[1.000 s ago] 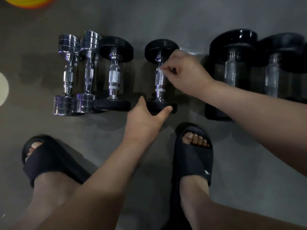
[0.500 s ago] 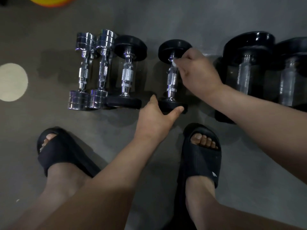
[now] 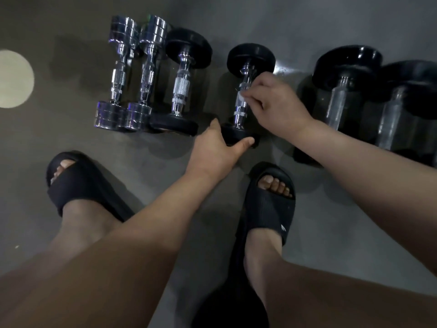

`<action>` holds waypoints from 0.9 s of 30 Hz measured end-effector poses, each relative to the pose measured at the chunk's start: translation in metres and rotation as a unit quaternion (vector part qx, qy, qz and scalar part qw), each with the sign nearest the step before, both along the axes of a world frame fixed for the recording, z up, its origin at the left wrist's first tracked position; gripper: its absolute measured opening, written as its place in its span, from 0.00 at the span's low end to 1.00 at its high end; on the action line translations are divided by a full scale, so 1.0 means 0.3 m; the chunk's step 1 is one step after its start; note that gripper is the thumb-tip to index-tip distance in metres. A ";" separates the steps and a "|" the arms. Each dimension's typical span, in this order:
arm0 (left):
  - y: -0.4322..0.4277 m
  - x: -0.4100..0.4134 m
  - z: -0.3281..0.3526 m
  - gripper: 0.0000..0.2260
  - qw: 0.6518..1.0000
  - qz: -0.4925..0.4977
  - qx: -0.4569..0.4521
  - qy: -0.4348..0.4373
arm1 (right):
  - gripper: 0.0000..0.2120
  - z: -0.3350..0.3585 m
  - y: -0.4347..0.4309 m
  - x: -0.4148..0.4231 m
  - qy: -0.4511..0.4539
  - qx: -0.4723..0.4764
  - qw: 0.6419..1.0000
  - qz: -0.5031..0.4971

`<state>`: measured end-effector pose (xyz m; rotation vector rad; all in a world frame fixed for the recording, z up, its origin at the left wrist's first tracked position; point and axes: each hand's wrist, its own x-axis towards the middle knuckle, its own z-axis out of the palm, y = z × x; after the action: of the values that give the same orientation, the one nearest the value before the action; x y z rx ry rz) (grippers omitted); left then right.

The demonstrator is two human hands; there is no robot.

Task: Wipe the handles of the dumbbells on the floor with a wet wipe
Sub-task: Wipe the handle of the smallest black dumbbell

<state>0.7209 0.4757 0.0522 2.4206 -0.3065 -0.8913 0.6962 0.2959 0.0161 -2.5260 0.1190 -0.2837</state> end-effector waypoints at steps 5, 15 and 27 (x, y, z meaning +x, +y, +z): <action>-0.002 -0.010 -0.006 0.45 1.000 -0.001 -0.002 -0.008 | 0.08 0.004 -0.006 0.050 0.012 0.028 0.993 -0.112; -0.001 -0.018 0.012 0.46 1.000 -0.003 -0.017 -0.005 | 0.09 0.016 0.005 -0.012 0.015 0.062 0.995 -0.072; 0.001 0.003 0.008 0.39 1.000 -0.006 0.001 0.006 | 0.08 -0.009 0.012 -0.055 0.016 0.092 0.996 -0.011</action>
<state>0.7217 0.4761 0.0548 2.4161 -0.3173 -0.9111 0.6798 0.2994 0.0133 -2.3485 0.1766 -0.2302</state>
